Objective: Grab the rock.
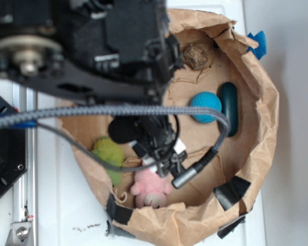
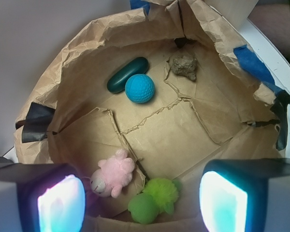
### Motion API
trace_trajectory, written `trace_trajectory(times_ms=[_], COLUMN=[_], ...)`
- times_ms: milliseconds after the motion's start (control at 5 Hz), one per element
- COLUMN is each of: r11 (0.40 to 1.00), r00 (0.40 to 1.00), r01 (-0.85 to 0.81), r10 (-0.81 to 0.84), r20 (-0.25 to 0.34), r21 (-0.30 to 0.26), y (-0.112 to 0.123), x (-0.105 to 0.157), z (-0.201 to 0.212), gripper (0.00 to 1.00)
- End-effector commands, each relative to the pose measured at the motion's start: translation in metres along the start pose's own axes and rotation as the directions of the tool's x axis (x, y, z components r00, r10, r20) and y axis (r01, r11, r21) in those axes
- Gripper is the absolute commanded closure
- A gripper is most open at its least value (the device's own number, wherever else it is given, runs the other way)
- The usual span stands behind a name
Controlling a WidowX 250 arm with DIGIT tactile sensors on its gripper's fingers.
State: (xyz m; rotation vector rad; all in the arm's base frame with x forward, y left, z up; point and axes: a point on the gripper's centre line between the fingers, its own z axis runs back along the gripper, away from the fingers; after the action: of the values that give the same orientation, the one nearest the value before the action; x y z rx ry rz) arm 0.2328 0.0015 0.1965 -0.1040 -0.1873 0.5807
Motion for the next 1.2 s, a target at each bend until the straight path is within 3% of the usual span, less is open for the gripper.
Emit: trace_trajectory(times_ms=[0, 200, 600, 1000], r11=[0.997, 0.990, 0.980, 0.980], r00=[1.000, 0.997, 0.990, 0.974], r01=[-0.025, -0.058, -0.094, -0.074], r10=[0.026, 0.051, 0.072, 0.030], r20=[-0.004, 0.051, 0.124, 0.224], r21=[0.079, 0.129, 0.173, 0.187], y=[0.023, 0.030, 0.029, 0.034], x=[0.032, 0.028, 0.033, 0.040], z=[-0.070, -0.081, -0.102, -0.099], gripper=[0.00, 0.00, 0.00, 0.00])
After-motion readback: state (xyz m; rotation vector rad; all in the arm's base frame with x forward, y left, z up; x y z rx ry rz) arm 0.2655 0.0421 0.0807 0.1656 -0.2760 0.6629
